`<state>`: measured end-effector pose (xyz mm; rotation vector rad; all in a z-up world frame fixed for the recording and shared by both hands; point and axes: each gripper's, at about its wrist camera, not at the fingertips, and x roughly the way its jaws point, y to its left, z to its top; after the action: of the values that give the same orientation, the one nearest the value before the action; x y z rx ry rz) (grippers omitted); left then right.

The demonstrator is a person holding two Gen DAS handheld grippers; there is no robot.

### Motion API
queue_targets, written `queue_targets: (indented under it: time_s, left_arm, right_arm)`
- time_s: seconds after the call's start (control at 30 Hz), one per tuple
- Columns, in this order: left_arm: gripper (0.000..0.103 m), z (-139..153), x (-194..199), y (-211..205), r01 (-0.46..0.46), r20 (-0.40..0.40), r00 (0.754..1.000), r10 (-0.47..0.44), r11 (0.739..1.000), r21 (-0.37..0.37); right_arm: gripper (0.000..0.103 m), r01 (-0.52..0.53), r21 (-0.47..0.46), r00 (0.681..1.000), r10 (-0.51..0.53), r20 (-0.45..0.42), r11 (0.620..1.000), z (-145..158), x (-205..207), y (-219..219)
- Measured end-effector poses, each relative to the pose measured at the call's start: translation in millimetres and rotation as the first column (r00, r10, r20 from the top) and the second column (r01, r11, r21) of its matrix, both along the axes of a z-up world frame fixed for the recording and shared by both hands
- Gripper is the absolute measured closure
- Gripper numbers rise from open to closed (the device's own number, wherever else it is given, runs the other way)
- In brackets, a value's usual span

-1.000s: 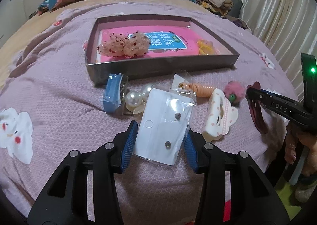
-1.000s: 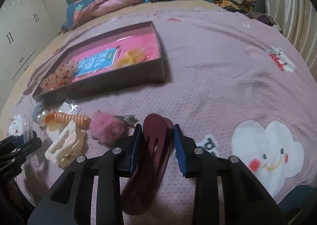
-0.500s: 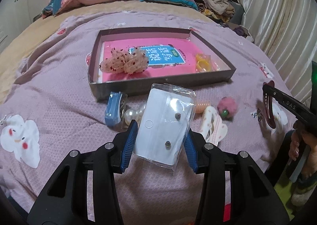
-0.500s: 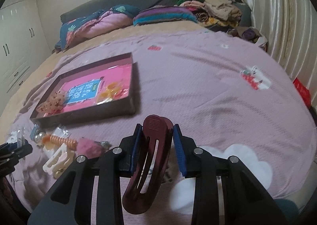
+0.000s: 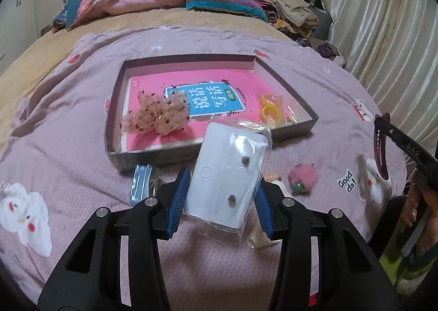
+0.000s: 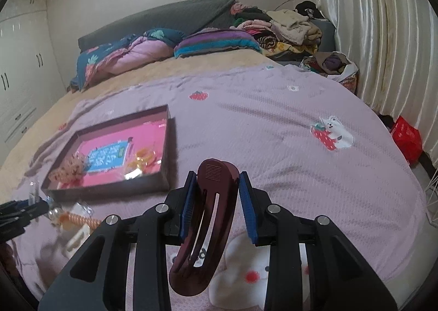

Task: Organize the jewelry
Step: 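Carry the earring card and the hair clip over the tray with both tools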

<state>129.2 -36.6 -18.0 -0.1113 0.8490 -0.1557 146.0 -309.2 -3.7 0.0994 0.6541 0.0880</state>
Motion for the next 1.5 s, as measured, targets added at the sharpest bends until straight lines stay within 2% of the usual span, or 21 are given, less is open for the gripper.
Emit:
queue_targets:
  time_s: [0.3,0.77,1.2,1.37,1.5]
  left_arm:
    - [0.066,21.6,25.0,-1.7,0.002,0.034,0.999,-0.001,1.0,-0.022]
    - [0.066,49.3,62.1,10.6,-0.007,0.079,0.997,0.009,1.0,-0.02]
    - [0.066,29.7,96.9,31.3,-0.017,0.025,1.0,0.018,0.999,-0.046]
    - [0.066,15.7,108.4,36.4,-0.03,-0.011,0.999,0.029,0.997,-0.069]
    - [0.066,1.1,117.3,35.1,-0.032,-0.039,0.999,0.029,0.997,-0.068]
  right_arm:
    - [0.073,-0.02,-0.001,0.998,0.02,0.058,1.0,28.4,14.1,6.5]
    - [0.073,-0.122,-0.025,0.984,0.124,0.129,0.992,63.5,42.7,49.4]
    - [0.072,-0.211,-0.06,0.967,0.218,0.133,0.976,83.6,77.0,90.2]
    - [0.072,-0.254,-0.038,0.961,0.257,0.103,0.966,84.1,98.3,104.3]
    - [0.072,-0.283,-0.039,0.957,0.285,0.059,0.958,73.0,118.6,115.2]
